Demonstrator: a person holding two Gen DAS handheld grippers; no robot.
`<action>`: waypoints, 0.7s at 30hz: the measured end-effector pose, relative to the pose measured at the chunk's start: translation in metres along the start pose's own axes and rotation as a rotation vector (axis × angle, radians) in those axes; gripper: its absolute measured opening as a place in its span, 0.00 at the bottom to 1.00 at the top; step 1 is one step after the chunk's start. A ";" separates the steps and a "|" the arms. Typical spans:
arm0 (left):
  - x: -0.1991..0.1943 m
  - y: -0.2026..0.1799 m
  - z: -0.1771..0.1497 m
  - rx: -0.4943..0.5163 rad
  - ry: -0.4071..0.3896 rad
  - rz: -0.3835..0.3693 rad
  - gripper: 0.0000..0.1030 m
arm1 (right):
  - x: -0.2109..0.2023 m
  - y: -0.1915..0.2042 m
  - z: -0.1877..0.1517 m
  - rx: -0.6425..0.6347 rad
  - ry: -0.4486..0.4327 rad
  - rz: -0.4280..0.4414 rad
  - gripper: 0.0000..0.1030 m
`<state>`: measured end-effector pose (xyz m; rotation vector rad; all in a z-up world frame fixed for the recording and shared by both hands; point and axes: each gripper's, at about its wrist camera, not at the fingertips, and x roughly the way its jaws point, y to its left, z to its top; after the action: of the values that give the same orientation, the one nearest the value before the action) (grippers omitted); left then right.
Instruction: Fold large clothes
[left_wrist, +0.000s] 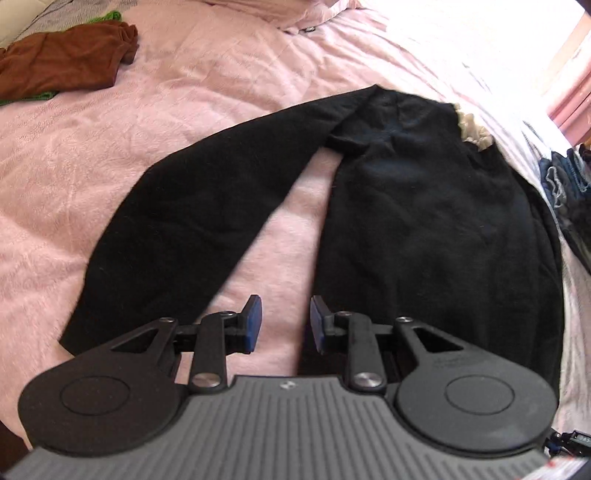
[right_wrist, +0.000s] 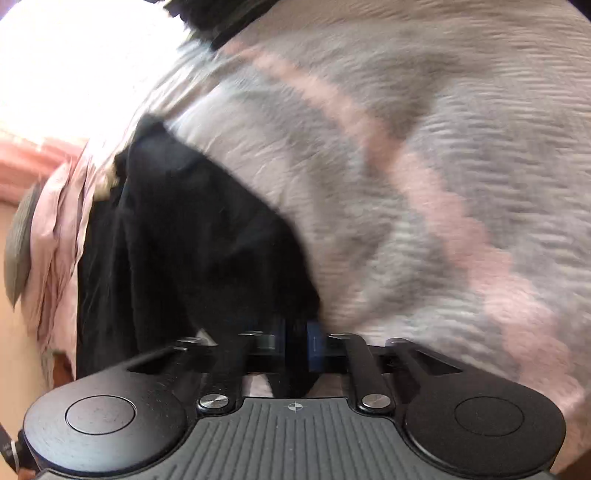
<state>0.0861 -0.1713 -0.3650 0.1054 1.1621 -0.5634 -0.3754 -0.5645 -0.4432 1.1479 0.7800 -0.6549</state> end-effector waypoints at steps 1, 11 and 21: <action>-0.004 -0.004 -0.001 0.001 -0.011 -0.004 0.23 | -0.006 0.010 0.008 -0.074 -0.013 0.003 0.07; -0.038 0.006 -0.003 0.000 -0.109 0.035 0.23 | -0.112 0.016 0.164 -0.436 -0.361 -0.263 0.07; -0.028 0.034 -0.015 0.056 -0.068 0.144 0.25 | -0.028 -0.064 0.224 -0.132 -0.210 -0.576 0.30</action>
<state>0.0820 -0.1268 -0.3529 0.2145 1.0637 -0.4684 -0.3975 -0.7953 -0.4071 0.7135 0.9632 -1.1634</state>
